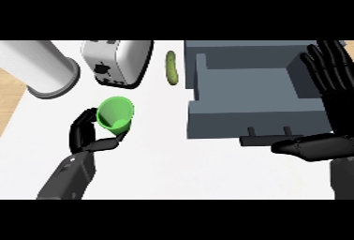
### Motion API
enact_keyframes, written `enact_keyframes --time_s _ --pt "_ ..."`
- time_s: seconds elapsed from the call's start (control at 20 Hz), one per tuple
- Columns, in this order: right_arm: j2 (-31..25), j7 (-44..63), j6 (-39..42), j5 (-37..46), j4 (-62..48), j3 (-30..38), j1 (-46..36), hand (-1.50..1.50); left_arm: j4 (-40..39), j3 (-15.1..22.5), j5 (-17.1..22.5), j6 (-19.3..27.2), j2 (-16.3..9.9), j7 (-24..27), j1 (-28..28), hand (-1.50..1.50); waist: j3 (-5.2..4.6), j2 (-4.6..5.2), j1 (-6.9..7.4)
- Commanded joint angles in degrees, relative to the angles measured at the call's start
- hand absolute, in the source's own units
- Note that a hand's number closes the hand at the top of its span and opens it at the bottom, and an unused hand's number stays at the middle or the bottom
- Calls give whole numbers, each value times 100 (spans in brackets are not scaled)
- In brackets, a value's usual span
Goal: Pick up the cup, place it into the drawer and close the drawer
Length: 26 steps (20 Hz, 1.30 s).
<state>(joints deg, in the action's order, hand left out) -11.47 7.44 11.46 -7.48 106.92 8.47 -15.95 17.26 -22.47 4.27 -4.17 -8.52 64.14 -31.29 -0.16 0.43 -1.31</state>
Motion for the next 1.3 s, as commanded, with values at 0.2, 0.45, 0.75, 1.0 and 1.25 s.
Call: enact_keyframes --time_s 0.2,0.45,0.75,1.0,1.25 --pt "-199 -163 220 -76 -185 182 138 -150 710 505 -175 -523 202 -319 -820 150 17 -40 83" --pt "-152 -169 143 -7 -22 190 316 -150 1678 883 -184 -188 656 -1433 -1353 150 28 -99 172" --pt "-68 -220 -12 166 -358 117 -1 -150 2436 1397 73 382 844 -2698 -2085 150 21 -73 139" --pt "-151 -287 145 -3 -113 269 382 -150 2796 1496 83 726 811 -3788 -2695 150 19 -57 89" --pt "-119 -152 37 0 -289 216 -40 -150 2191 2407 583 2007 851 -4208 -3628 150 20 -20 -88"
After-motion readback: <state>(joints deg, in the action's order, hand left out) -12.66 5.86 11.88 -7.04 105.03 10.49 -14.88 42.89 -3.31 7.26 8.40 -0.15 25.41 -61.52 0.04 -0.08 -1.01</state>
